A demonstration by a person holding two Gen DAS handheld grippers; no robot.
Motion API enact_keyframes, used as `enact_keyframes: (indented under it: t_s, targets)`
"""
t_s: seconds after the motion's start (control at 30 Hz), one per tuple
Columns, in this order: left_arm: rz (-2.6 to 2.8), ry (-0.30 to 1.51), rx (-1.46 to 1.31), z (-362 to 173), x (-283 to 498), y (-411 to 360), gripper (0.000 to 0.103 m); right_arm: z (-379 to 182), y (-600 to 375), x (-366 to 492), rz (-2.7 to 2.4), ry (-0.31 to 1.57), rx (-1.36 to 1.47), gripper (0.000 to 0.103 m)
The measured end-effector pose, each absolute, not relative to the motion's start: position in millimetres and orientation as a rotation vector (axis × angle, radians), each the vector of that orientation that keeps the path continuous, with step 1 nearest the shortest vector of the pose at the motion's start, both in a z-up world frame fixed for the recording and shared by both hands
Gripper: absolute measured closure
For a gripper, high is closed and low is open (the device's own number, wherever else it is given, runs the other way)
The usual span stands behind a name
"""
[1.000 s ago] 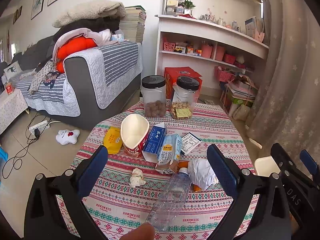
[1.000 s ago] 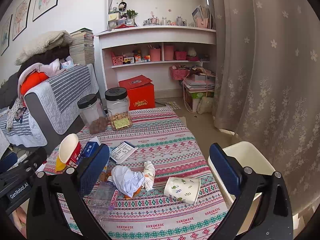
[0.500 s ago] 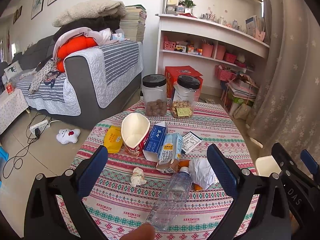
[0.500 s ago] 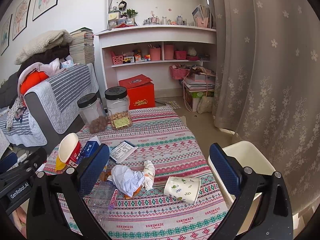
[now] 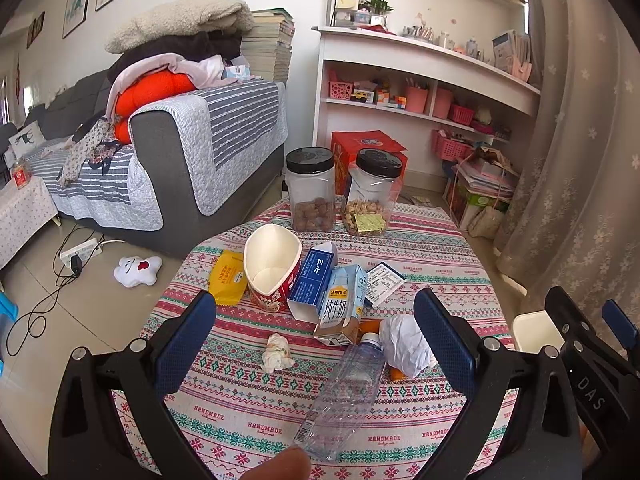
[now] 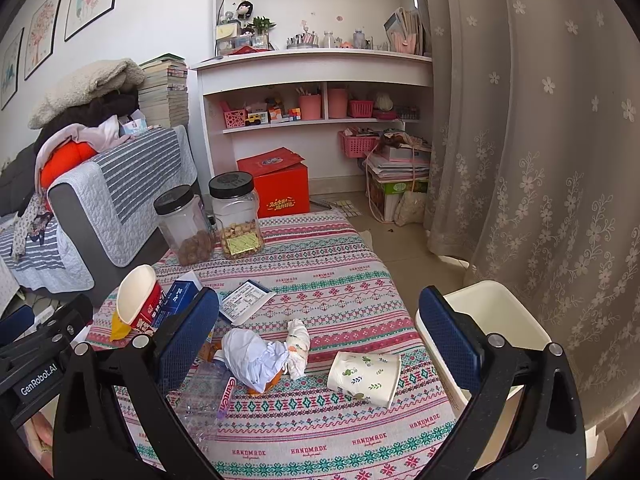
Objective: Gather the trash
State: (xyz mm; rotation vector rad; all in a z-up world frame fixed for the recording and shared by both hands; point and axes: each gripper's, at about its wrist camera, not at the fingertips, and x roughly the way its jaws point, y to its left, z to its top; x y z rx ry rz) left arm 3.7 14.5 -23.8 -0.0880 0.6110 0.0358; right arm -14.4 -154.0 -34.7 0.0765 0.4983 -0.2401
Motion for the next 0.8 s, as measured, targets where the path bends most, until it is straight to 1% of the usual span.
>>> enact_keyframes:
  t_s: [0.27,0.4,0.47,0.6,0.7,0.73,0.8]
  targets:
    - [0.045,0.657,-0.119,-29,6,26,0.007,-44,-165,-3,-0.207,0.628,0.136,0.007]
    - [0.051,0.688,-0.173,-14,22,37,0.007,-35,-174,1,-0.191,0.679,0.184,0.007]
    - [0.07,0.652,-0.204,3,28,52,0.007,-24,-182,5,-0.171,0.69,0.239,0.007]
    - [0.094,0.504,-0.365,51,34,108,0.007,-1,-204,15,-0.133,0.686,0.339,0.007]
    - [0.05,0.444,-0.466,59,50,144,0.007,2,-226,25,-0.121,0.677,0.421,0.007]
    - [0.015,0.476,-0.488,53,62,153,0.007,-2,-233,29,-0.116,0.674,0.451,0.007]
    - [-0.02,0.636,-0.52,24,87,168,0.007,-18,-246,34,-0.104,0.682,0.515,0.007]
